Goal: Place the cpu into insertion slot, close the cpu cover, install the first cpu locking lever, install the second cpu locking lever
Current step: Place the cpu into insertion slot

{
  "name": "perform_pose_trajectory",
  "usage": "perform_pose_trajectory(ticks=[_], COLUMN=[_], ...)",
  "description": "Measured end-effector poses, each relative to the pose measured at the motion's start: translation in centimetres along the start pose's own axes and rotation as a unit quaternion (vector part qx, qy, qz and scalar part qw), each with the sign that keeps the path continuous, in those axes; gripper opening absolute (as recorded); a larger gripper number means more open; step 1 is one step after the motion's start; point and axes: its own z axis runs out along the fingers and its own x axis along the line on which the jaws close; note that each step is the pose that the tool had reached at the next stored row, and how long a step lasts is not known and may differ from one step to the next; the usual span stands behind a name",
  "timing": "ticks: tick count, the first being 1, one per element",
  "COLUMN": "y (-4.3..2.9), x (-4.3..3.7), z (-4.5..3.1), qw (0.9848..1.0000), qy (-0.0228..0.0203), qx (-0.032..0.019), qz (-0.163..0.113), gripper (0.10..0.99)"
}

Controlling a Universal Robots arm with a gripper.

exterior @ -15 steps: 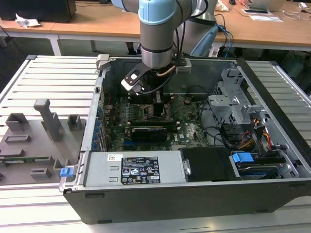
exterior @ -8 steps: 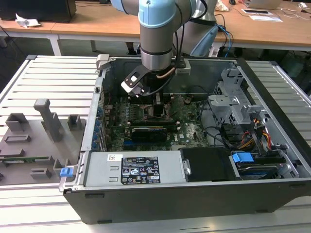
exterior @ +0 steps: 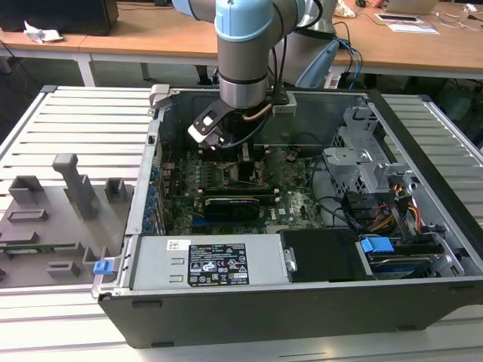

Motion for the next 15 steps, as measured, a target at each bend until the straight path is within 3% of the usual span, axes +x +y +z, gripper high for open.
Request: perform_pose_trajectory(ticks=[15], y=[0.03], x=[0.13], z=[0.24], qw=[1.0], qy=[-0.0001], qx=[0.0], qz=[0.001], gripper=[0.529])
